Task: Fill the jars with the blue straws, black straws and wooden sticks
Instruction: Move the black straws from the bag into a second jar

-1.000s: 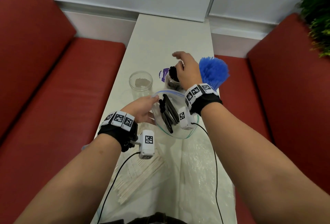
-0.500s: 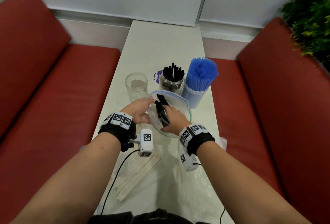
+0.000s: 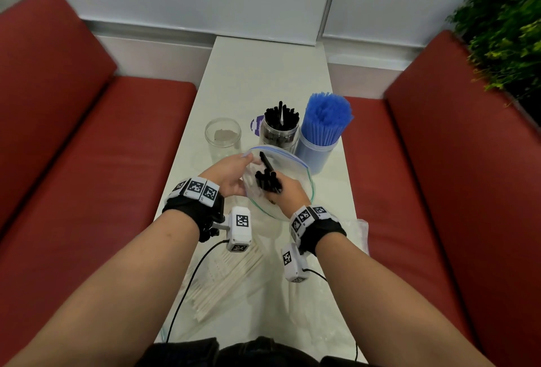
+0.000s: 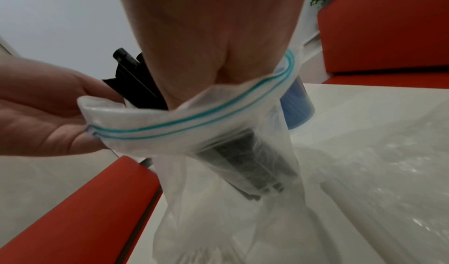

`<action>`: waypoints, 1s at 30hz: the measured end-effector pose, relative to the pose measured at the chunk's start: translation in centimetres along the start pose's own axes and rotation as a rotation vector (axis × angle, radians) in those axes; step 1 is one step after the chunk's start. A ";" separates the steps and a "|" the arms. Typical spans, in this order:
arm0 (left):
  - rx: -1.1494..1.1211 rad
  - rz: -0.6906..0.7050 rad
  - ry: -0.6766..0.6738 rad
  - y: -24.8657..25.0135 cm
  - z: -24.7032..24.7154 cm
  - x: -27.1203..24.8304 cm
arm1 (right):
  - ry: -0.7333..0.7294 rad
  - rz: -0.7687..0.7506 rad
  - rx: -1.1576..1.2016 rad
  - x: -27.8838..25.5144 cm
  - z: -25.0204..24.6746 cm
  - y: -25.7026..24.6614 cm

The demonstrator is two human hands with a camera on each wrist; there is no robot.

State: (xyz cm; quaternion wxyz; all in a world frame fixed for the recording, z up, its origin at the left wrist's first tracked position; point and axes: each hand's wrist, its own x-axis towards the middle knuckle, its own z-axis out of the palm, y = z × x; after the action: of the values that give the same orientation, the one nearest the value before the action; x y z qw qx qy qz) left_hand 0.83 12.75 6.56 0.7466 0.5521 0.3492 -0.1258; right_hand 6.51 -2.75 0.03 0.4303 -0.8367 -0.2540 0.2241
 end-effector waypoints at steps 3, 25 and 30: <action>-0.009 0.012 0.022 0.3 -0.3 -0.1 | 0.021 0.007 0.066 0.3 -0.6 -0.2; -0.008 -0.023 0.035 -0.3 -0.4 0.5 | 0.113 0.095 0.094 0.4 -1.6 -1.0; -0.014 -0.026 0.039 -0.3 -0.4 0.9 | 0.093 0.085 0.068 0.4 -1.4 -1.2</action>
State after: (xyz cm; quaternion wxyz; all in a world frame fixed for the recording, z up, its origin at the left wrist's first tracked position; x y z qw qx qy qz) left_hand 1.10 13.17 5.69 0.7417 0.5447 0.3719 -0.1222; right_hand 7.41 -2.74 1.73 0.4599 -0.8411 -0.1902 0.2118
